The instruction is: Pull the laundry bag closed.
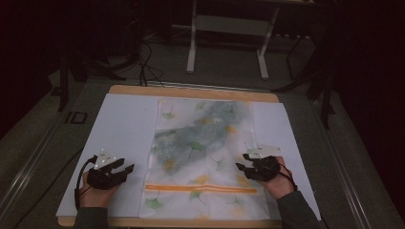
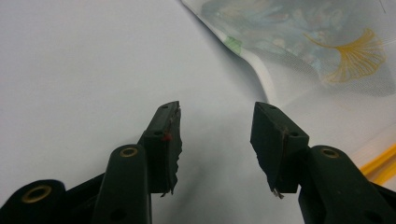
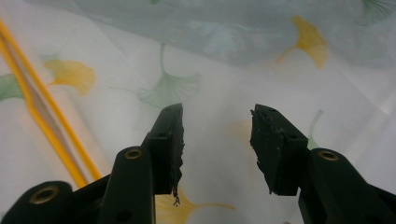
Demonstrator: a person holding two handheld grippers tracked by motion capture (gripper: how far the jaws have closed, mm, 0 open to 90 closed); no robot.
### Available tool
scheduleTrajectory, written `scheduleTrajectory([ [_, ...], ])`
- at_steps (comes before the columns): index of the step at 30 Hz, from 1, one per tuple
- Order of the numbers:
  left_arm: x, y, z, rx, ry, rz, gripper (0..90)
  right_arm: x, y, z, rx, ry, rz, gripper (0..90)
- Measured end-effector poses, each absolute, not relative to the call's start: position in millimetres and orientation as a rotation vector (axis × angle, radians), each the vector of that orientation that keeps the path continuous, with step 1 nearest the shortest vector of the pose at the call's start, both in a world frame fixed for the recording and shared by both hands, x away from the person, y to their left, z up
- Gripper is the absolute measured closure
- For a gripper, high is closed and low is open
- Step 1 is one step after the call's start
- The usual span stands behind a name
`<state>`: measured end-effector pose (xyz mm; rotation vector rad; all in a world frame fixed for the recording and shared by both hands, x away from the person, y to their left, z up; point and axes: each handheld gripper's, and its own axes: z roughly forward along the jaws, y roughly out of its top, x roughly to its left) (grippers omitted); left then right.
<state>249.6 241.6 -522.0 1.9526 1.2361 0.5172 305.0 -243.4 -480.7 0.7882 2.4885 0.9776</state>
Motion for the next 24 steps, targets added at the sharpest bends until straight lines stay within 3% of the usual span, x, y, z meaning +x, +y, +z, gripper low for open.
scheduleTrajectory([
  [24,247.1,243.1,-523.3,1.958,1.220,0.499,52.8,306.5,-175.6,-465.6,0.563,2.622,1.007,53.2],
])
